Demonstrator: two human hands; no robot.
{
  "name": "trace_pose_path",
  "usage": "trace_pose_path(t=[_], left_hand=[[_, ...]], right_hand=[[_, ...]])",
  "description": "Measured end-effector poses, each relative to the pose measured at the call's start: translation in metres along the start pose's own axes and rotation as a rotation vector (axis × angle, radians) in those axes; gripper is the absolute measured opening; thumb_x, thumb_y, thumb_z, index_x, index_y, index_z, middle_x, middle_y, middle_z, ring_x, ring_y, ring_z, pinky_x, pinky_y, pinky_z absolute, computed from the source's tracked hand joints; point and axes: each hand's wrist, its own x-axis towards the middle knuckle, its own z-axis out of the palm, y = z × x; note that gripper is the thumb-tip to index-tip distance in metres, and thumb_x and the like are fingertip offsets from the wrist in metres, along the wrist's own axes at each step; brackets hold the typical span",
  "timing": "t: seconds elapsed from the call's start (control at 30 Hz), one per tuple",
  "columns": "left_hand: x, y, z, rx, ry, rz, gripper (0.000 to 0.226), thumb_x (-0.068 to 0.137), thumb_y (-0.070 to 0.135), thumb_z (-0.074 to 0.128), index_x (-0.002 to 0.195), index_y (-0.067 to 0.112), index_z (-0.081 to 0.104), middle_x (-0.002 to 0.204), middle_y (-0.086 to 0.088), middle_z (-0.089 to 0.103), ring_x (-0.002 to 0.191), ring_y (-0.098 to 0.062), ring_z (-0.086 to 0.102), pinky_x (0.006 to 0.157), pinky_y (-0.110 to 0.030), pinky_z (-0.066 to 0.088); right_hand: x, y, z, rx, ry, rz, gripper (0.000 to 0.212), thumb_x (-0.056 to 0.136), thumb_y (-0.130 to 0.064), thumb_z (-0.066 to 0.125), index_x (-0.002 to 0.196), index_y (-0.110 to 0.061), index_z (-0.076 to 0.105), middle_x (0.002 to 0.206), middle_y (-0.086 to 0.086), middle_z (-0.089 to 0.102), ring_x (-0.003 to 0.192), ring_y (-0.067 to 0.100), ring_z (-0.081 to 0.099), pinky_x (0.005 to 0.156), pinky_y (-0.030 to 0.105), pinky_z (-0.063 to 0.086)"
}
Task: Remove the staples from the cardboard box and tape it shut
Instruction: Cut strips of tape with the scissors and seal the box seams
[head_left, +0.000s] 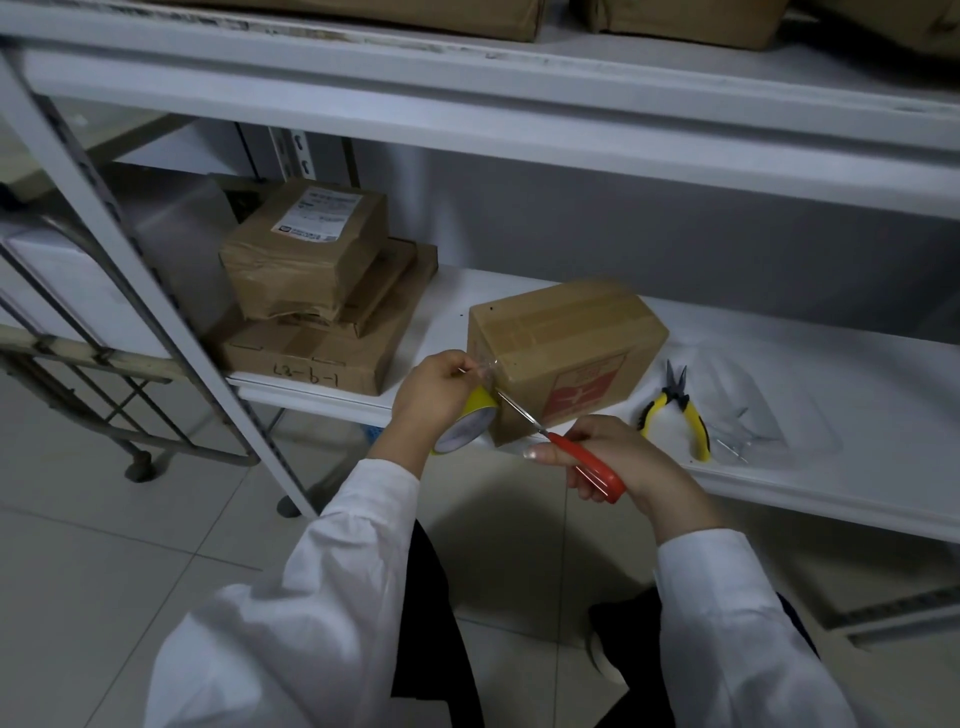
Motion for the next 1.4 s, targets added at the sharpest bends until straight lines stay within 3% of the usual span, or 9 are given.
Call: trace_pose_path(t=[0.3,0.47,0.63,0.7,0.8,1.0,1.13,1.27,1.4], left_hand=[[-0.001,0.000,0.000,0.010,-0.008,-0.013,0.018,0.093,0.026,0.054,0.076,0.025,0.060,0.089,-0.003,0.061,0.098,-0.028,0.059,0.089,-0.040,0.047],[0.000,0.001,0.000,0.023,-0.012,-0.018,0.024,0.091,0.027,0.056,0.067,0.030,0.057,0.092,-0.005,0.065,0.098,-0.027,0.059,0.092,-0.042,0.049],[0.002,0.002,0.001,0.076,-0.007,-0.009,0.022,0.091,0.028,0.055,0.070,0.030,0.055,0.091,-0.006,0.065,0.094,-0.028,0.060,0.085,-0.037,0.047],[0.002,0.002,0.001,0.074,-0.010,-0.011,0.017,0.091,0.027,0.055,0.074,0.026,0.058,0.095,-0.008,0.066,0.096,-0.029,0.060,0.086,-0.038,0.047],[0.001,0.002,0.002,0.074,-0.015,0.001,0.017,0.091,0.027,0.056,0.075,0.026,0.060,0.098,-0.009,0.068,0.098,-0.028,0.060,0.091,-0.041,0.047],[-0.002,0.001,0.002,0.097,-0.022,0.019,0.028,0.091,0.026,0.052,0.065,0.036,0.055,0.097,-0.007,0.068,0.097,-0.027,0.060,0.092,-0.042,0.048],[-0.002,0.001,-0.001,0.132,-0.019,0.033,0.022,0.092,0.026,0.049,0.073,0.033,0.056,0.097,-0.006,0.067,0.096,-0.026,0.060,0.089,-0.041,0.049],[0.000,-0.006,-0.014,0.388,0.009,0.004,0.015,0.093,0.029,0.048,0.092,0.029,0.062,0.104,-0.004,0.066,0.094,-0.026,0.060,0.079,-0.032,0.047],[-0.001,-0.017,-0.028,0.280,0.035,-0.035,0.010,0.090,0.025,0.054,0.086,0.027,0.063,0.107,-0.005,0.066,0.100,-0.028,0.059,0.084,-0.034,0.046]], right_hand=[[0.003,-0.003,0.003,-0.013,0.043,-0.040,0.023,0.073,-0.033,0.079,0.078,-0.019,0.062,0.057,0.007,0.062,0.041,0.012,0.053,0.044,0.018,0.044],[0.000,-0.003,0.002,-0.030,0.030,-0.031,0.025,0.073,-0.034,0.078,0.078,-0.018,0.059,0.059,0.006,0.062,0.042,0.011,0.054,0.045,0.020,0.044],[-0.015,-0.011,-0.008,-0.268,-0.027,-0.111,0.039,0.063,-0.051,0.079,0.085,-0.031,0.053,0.087,-0.008,0.060,0.078,0.009,0.055,0.074,0.025,0.045],[-0.021,-0.015,-0.011,-0.217,0.066,-0.183,0.060,0.052,-0.057,0.079,0.097,-0.030,0.052,0.100,-0.010,0.060,0.093,0.010,0.057,0.082,0.029,0.046],[-0.010,-0.026,-0.004,-0.133,0.358,-0.317,0.067,0.061,-0.051,0.080,0.117,-0.030,0.048,0.110,-0.015,0.054,0.101,0.006,0.048,0.085,0.027,0.039],[0.040,-0.029,0.028,-0.349,0.743,-0.483,0.056,0.072,-0.040,0.078,0.119,-0.019,0.054,0.110,0.002,0.064,0.108,0.023,0.055,0.095,0.035,0.039],[0.052,-0.031,0.037,-0.418,0.795,-0.519,0.046,0.077,-0.034,0.071,0.118,-0.020,0.053,0.115,0.000,0.062,0.116,0.023,0.051,0.102,0.033,0.030],[0.055,-0.028,0.029,-0.441,0.769,-0.532,0.037,0.083,-0.026,0.066,0.118,-0.022,0.054,0.114,-0.001,0.062,0.114,0.023,0.053,0.102,0.034,0.033],[0.052,-0.030,0.026,-0.356,0.763,-0.500,0.035,0.086,-0.035,0.059,0.118,-0.022,0.052,0.114,-0.001,0.061,0.114,0.022,0.052,0.102,0.035,0.033]])
